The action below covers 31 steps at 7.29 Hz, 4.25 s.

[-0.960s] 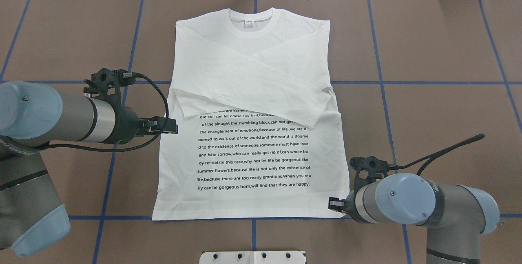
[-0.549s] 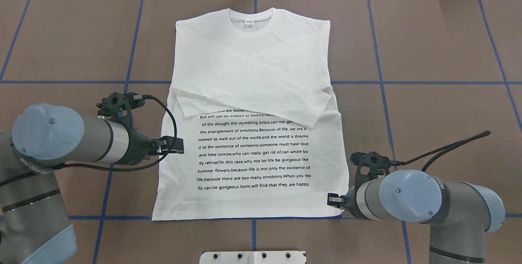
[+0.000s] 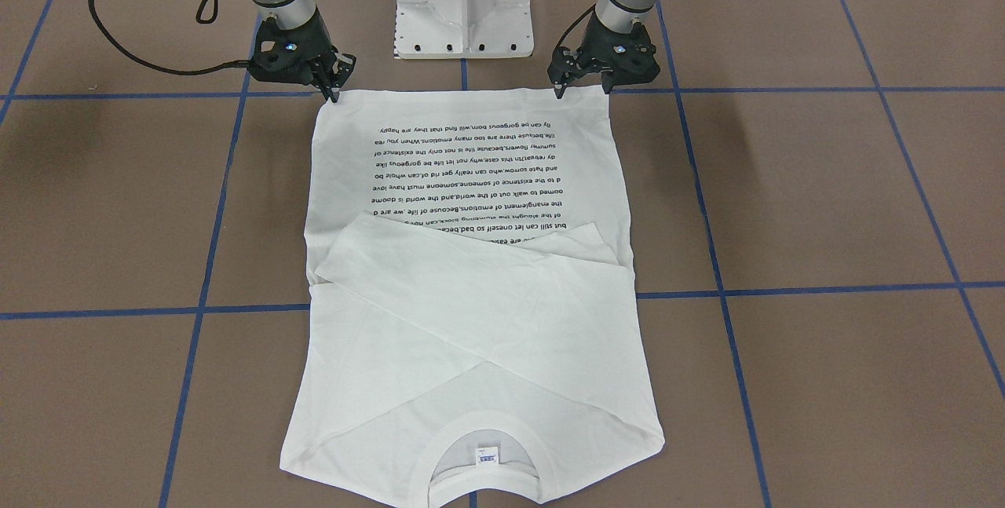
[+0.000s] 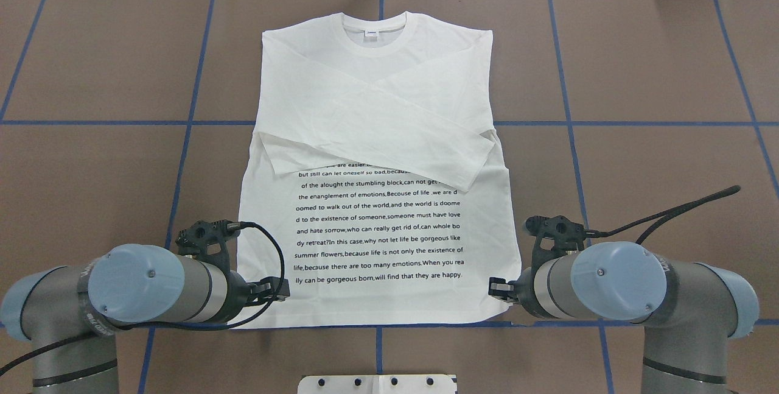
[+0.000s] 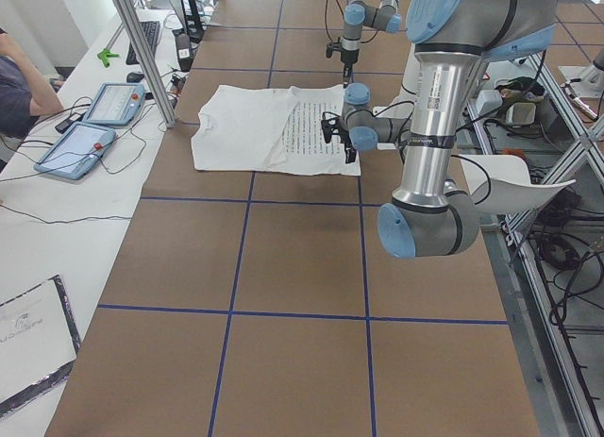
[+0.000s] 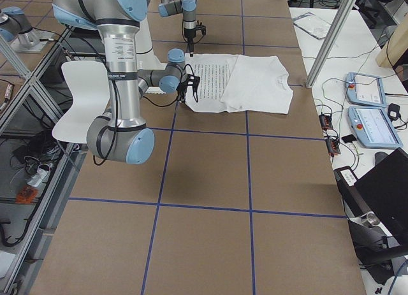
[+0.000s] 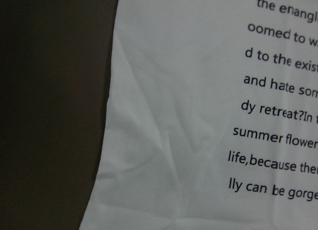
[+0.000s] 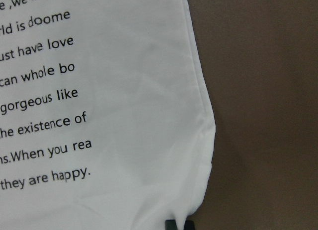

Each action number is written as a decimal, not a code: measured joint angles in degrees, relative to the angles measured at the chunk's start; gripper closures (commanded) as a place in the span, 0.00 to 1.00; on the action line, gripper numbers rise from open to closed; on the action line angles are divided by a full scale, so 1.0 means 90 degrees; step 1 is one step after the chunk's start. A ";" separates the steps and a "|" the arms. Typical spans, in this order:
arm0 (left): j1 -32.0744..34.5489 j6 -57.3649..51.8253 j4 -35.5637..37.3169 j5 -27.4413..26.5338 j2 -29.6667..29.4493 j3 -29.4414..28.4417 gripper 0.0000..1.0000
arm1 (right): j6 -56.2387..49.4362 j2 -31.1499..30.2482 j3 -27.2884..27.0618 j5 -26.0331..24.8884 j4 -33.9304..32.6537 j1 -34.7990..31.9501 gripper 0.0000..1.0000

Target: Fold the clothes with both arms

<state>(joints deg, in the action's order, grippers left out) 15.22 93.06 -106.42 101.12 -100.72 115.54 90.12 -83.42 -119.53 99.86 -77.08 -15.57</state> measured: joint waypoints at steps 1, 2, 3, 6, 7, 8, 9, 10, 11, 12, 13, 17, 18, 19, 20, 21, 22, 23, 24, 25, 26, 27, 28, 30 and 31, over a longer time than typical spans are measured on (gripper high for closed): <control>-0.0046 0.0028 0.0148 -0.0012 0.0025 -0.0003 0.02 | -0.0002 0.0000 -0.0056 0.0003 0.0001 -0.0020 1.00; -0.0062 0.0037 0.0282 -0.0017 0.0042 -0.0005 0.03 | -0.0003 0.0004 -0.0104 0.0003 0.0001 -0.0033 1.00; -0.0065 0.0038 0.0349 -0.0017 0.0054 -0.0011 0.06 | -0.0004 0.0005 -0.0125 0.0005 0.0000 -0.0048 1.00; -0.0069 0.0032 0.0395 -0.0023 0.0059 -0.0124 0.14 | -0.0004 0.0001 -0.0136 0.0008 -0.0006 -0.0100 1.00; -0.0070 0.0032 0.0398 -0.0024 0.0059 -0.0169 0.17 | -0.0004 0.0001 -0.0135 0.0008 -0.0008 -0.0112 1.00; -0.0069 0.0032 0.0398 -0.0024 0.0060 -0.0195 0.19 | -0.0004 0.0001 -0.0129 0.0008 -0.0011 -0.0122 1.00; -0.0064 0.0032 0.0398 -0.0024 0.0089 -0.0197 0.23 | -0.0004 0.0001 -0.0120 0.0008 -0.0020 -0.0136 1.00; -0.0064 0.0034 0.0398 -0.0022 0.0140 -0.0185 0.28 | -0.0004 0.0001 -0.0113 0.0010 -0.0031 -0.0167 1.00; -0.0066 0.0040 0.0399 -0.0018 0.0168 -0.0167 0.33 | -0.0006 0.0001 -0.0107 0.0034 -0.0036 -0.0214 1.00; -0.0068 0.0046 0.0399 -0.0014 0.0179 -0.0152 0.36 | -0.0010 0.0001 -0.0102 0.0085 -0.0038 -0.0268 1.00; -0.0069 0.0049 0.0398 -0.0009 0.0180 -0.0147 0.39 | -0.0012 -0.0001 -0.0099 0.0125 -0.0039 -0.0305 1.00; -0.0086 0.0094 0.0398 -0.0005 0.0146 -0.0151 0.40 | -0.0026 -0.0009 -0.0086 0.0154 -0.0045 -0.0364 1.00; -0.0088 0.0105 0.0399 -0.0005 0.0155 -0.0151 0.40 | -0.0025 -0.0009 -0.0082 0.0154 -0.0047 -0.0367 1.00; -0.0089 0.0118 0.0399 -0.0005 0.0166 -0.0152 0.43 | -0.0024 -0.0009 -0.0080 0.0154 -0.0048 -0.0369 1.00; -0.0089 0.0125 0.0401 -0.0005 0.0170 -0.0152 0.56 | -0.0025 -0.0009 -0.0079 0.0154 -0.0049 -0.0376 1.00; -0.0089 0.0128 0.0405 -0.0002 0.0171 -0.0152 0.69 | -0.0032 -0.0009 -0.0078 0.0154 -0.0049 -0.0385 1.00; -0.0089 0.0129 0.0405 0.0002 0.0169 -0.0152 0.76 | -0.0038 -0.0009 -0.0075 0.0157 -0.0049 -0.0397 1.00; -0.0089 0.0129 0.0404 0.0004 0.0156 -0.0152 0.76 | -0.0044 -0.0009 -0.0072 0.0163 -0.0049 -0.0414 1.00; -0.0089 0.0129 0.0404 0.0007 0.0139 -0.0151 0.80 | -0.0049 -0.0009 -0.0070 0.0169 -0.0049 -0.0428 1.00; -0.0089 0.0129 0.0401 0.0011 0.0131 -0.0141 0.84 | -0.0054 -0.0009 -0.0069 0.0174 -0.0048 -0.0432 1.00; -0.0089 0.0129 0.0399 0.0016 0.0125 -0.0123 0.98 | -0.0058 -0.0009 -0.0068 0.0177 -0.0049 -0.0436 1.00; -0.0088 0.0129 0.0401 0.0024 0.0121 -0.0071 1.00 | -0.0061 -0.0009 -0.0068 0.0178 -0.0049 -0.0444 1.00; -0.0084 0.0125 0.0405 0.0034 0.0120 0.0020 1.00 | -0.0062 -0.0009 -0.0068 0.0192 -0.0045 -0.0462 1.00; -0.0053 0.0078 0.0426 0.0058 0.0161 0.0238 1.00 | -0.0065 -0.0009 -0.0081 0.0390 -0.0009 -0.0590 1.00; 0.0006 0.0043 0.0462 0.0061 0.0176 0.0309 1.00 | -0.0071 -0.0009 -0.0100 0.0491 0.0015 -0.0659 1.00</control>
<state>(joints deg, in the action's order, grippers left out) 15.27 93.44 -102.26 101.67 -99.13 118.32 89.48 -83.50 -120.43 104.28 -76.95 -21.50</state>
